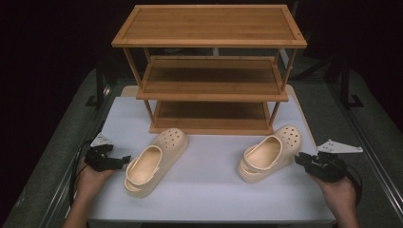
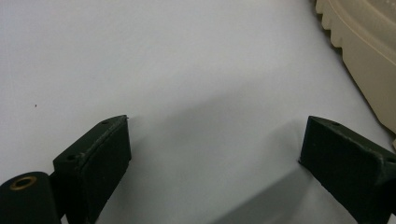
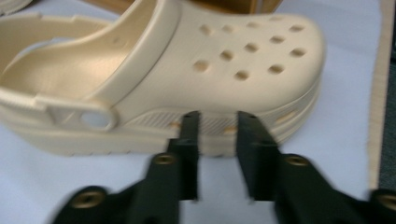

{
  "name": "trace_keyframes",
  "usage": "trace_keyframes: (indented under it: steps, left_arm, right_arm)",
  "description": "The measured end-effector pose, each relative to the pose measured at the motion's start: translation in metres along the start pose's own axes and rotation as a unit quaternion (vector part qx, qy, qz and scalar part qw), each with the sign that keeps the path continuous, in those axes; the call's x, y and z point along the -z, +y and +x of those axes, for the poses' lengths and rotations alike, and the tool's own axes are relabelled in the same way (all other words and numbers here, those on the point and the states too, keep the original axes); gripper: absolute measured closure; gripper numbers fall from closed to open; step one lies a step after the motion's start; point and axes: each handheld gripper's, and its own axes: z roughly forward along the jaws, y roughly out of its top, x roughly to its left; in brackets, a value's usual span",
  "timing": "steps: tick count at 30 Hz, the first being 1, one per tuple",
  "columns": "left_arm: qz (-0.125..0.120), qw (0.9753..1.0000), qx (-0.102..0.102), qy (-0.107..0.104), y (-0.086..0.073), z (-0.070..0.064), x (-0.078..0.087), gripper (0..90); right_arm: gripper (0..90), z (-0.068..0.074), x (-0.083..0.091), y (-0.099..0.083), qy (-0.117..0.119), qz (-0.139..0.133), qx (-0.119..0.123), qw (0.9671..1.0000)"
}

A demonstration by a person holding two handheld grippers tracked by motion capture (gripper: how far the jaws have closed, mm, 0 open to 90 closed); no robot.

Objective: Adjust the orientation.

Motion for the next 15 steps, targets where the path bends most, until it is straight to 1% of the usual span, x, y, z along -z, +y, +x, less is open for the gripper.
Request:
trace_keyframes:
  steps: [1,2,3,6,7,8,11,12,13,14,15]
  left_arm:
    - [0.0,1.0,0.0,0.0,0.0,0.0,0.0,7.8]
    - [0.0,1.0,0.0,0.0,0.0,0.0,0.0,7.8]
    - [0.0,1.0,0.0,0.0,0.0,0.0,0.0,7.8]
    - [0.0,1.0,0.0,0.0,0.0,0.0,0.0,7.8]
    - [0.0,1.0,0.0,0.0,0.0,0.0,0.0,7.8]
    - [0.0,1.0,0.0,0.0,0.0,0.0,0.0,7.8]
    - [0.0,1.0,0.0,0.0,0.0,0.0,0.0,7.8]
    - [0.0,1.0,0.0,0.0,0.0,0.0,0.0,7.8]
    - [0.0,1.0,0.0,0.0,0.0,0.0,0.0,7.8]
    - [0.0,1.0,0.0,0.0,0.0,0.0,0.0,7.8]
    - [0.0,1.0,0.0,0.0,0.0,0.0,0.0,7.8]
  right_arm:
    - [85.0,-0.003,-0.001,0.003,-0.004,0.002,-0.001,1.0]
    - [85.0,-0.003,-0.001,0.003,-0.004,0.002,-0.001,1.0]
    - [89.7,-0.01,-0.003,0.01,-0.013,0.001,-0.002,0.9999]
    - [89.8,-0.019,-0.009,0.018,-0.018,0.003,-0.004,0.9998]
    - [89.8,-0.019,-0.009,0.018,-0.018,0.003,-0.004,0.9998]
    - [89.8,-0.026,-0.014,0.022,-0.022,0.006,-0.009,0.9997]
    - [89.7,-0.033,-0.018,0.026,-0.028,0.005,-0.011,0.9995]
    - [89.8,-0.038,-0.02,0.029,-0.032,0.004,-0.014,0.9994]
    - [89.7,-0.046,-0.025,0.033,-0.036,0.005,-0.021,0.9991]
    - [89.8,-0.05,-0.027,0.035,-0.037,0.006,-0.021,0.9991]
    - [89.8,-0.05,-0.027,0.035,-0.037,0.006,-0.021,0.9991]
